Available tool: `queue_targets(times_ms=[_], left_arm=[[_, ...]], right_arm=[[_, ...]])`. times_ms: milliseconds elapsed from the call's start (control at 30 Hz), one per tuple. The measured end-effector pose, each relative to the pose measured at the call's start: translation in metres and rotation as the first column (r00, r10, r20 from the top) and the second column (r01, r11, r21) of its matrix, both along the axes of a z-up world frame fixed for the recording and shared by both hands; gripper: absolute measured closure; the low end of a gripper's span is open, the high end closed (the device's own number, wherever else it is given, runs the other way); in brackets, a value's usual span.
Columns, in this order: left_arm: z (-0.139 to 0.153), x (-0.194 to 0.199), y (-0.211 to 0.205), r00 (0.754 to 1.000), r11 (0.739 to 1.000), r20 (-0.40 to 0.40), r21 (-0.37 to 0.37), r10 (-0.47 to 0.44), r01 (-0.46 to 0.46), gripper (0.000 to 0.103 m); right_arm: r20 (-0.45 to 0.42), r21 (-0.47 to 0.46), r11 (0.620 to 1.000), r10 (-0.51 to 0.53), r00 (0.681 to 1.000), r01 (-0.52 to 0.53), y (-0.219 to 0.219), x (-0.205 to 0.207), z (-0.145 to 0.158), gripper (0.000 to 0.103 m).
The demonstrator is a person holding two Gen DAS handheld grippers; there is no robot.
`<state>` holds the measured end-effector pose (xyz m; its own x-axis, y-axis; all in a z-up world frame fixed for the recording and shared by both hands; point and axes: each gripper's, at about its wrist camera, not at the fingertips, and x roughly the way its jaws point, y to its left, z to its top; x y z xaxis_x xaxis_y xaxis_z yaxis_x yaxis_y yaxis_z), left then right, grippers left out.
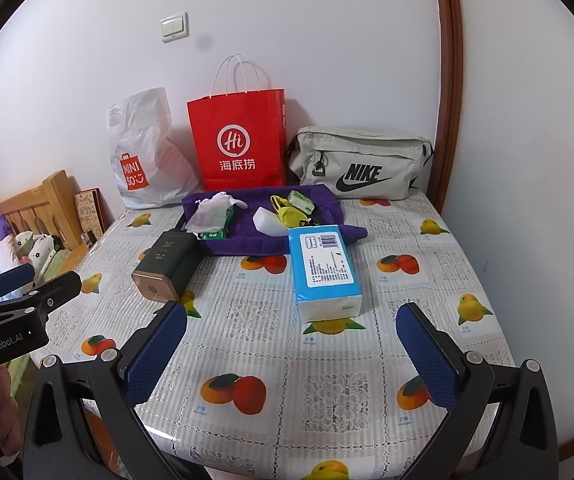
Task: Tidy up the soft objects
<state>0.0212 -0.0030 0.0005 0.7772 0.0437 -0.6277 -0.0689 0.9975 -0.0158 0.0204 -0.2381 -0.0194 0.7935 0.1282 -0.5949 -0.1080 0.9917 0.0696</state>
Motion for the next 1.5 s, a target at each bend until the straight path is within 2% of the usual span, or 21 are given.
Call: queue_targets(times_ms=[1500], left_arm=[[-0.0003,-0.0026,-0.0042,1.000,1.000,-0.004,0.002,-0.003,0.003,0.012]], right_arm=[[-0.002,-0.001,1.000,-0.003,1.000,0.003,-0.0013,-0.0027,0.0027,0.000]])
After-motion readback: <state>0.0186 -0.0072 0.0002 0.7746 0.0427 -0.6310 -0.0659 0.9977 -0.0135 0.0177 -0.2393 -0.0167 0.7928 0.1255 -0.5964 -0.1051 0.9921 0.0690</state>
